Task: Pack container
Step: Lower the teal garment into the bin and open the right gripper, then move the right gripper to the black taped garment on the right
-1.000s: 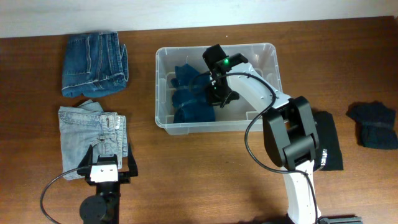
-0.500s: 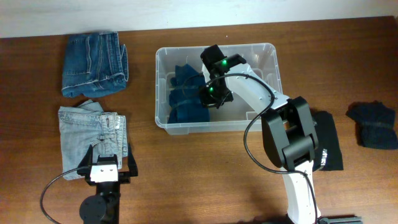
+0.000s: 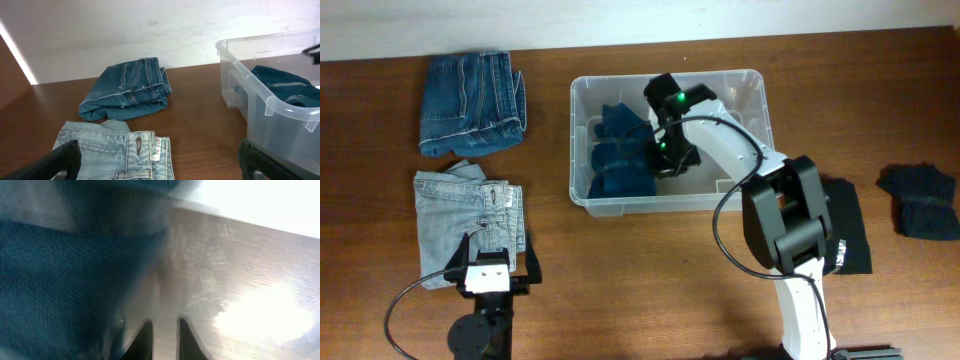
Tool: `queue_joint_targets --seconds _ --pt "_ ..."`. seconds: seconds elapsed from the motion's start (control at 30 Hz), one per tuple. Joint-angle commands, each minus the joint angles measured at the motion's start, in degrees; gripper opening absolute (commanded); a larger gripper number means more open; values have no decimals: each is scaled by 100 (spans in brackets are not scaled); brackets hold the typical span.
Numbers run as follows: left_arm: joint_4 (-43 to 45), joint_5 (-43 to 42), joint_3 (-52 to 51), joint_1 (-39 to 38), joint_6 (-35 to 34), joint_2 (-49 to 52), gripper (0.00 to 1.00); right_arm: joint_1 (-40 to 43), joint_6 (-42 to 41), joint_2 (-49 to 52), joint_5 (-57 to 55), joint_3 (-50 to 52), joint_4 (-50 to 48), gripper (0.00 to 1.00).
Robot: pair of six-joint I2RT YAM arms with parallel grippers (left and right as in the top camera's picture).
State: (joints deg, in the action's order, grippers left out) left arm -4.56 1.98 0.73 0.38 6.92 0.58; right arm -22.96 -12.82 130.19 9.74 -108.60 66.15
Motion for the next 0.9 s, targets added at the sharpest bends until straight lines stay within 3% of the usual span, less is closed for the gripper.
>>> queue_joint_targets --seconds 0.0,0.27,0.53,0.57,0.6,0.63,0.87 --pt "-7 42 -22 -24 92 -28 99 258 59 -651 -481 -822 468 20" --pt "-7 42 -22 -24 92 -28 99 892 59 -1375 -977 -2249 2074 51" --pt "-7 42 -20 -24 92 -28 99 1849 59 -2129 -1421 -2524 3075 62" --pt "-7 42 -22 -24 92 -28 99 1987 66 -2205 -1528 -2511 3119 70" --pt "-7 42 -22 -24 92 -28 99 2116 131 -2297 -1543 -2470 3119 93" --pt "-7 42 -22 -24 92 -28 99 2258 173 -2378 -1547 -2441 3119 99" --pt "-7 42 -22 -24 92 -28 99 3427 212 -2533 -1727 -2286 3119 99"
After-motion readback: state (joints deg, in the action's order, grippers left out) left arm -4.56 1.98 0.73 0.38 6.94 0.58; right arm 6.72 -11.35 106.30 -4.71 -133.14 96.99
